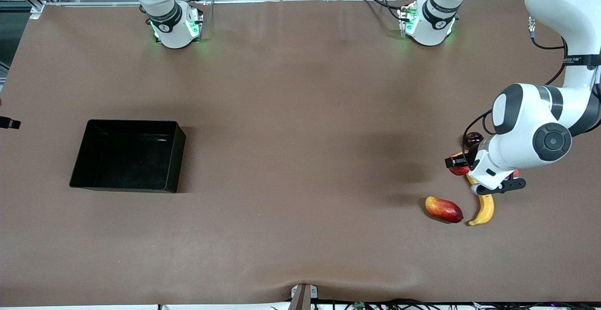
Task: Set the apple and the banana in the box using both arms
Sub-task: 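Reach the right gripper to the edge of the black box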
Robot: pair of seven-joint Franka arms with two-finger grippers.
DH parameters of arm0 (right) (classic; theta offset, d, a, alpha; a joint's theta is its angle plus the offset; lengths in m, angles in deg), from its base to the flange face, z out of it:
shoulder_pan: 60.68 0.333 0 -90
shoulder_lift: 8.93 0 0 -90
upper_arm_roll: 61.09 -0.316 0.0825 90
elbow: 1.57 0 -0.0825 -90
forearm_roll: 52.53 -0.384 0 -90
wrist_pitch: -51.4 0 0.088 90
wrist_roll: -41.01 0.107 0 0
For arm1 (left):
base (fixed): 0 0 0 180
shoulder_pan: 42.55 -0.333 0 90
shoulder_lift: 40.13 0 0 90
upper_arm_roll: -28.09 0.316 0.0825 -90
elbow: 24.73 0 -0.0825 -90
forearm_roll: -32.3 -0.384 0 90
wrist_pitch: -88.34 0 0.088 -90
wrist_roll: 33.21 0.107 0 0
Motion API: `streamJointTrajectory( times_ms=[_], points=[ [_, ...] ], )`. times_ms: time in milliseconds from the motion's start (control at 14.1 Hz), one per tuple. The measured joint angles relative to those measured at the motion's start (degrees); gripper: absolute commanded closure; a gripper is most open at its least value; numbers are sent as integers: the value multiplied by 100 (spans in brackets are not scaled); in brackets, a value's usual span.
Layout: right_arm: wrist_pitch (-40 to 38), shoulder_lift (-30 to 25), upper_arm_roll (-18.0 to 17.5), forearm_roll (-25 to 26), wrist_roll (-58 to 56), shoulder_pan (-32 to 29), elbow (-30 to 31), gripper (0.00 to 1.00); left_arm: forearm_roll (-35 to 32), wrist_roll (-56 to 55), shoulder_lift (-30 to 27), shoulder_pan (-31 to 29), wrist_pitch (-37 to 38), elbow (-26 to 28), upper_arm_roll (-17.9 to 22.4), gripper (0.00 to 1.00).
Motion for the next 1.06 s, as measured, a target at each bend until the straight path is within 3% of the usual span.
streamJointTrajectory(
  times_ms=[1065],
  points=[
    [366,161,-35,3,-60,-70,122,0,0,0,1,0,0,5,0,100]
  ],
)
